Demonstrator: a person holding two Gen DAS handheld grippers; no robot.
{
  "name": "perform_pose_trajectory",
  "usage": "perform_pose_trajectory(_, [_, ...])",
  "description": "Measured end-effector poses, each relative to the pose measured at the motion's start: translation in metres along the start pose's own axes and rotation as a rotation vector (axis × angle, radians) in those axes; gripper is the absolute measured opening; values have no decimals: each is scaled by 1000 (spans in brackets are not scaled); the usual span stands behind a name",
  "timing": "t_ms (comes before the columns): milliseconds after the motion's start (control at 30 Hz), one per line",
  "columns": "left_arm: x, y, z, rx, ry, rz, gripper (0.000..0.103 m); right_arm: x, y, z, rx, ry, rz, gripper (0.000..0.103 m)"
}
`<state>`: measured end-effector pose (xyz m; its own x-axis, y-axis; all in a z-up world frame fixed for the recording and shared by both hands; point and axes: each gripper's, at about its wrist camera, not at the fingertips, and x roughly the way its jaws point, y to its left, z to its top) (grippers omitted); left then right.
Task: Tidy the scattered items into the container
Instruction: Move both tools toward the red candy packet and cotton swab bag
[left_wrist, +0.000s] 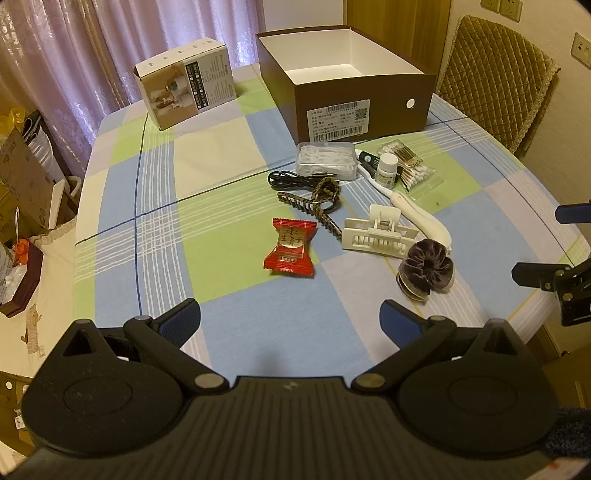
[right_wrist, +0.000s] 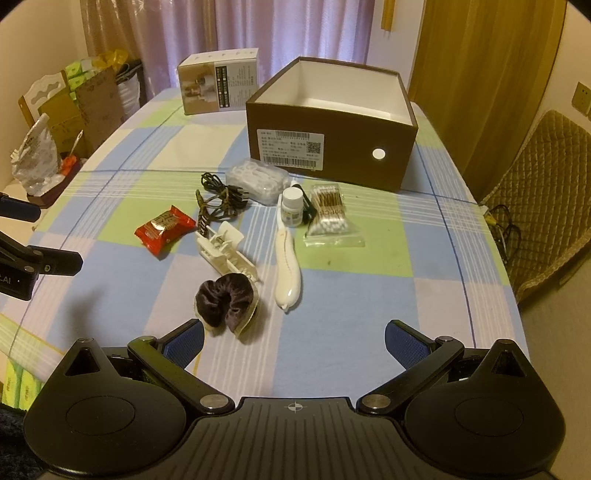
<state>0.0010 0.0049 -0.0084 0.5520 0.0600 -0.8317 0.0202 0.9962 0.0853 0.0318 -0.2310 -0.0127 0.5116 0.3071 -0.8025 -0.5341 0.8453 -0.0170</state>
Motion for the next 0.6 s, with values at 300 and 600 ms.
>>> perform_pose_trajectory(300, [2, 1, -2, 2, 3, -2, 102, 1, 2, -1, 5, 2, -9, 101])
perform_pose_trajectory(600, [9, 5, -3, -3, 20, -4, 102, 8, 2, -2, 18, 17, -7, 101])
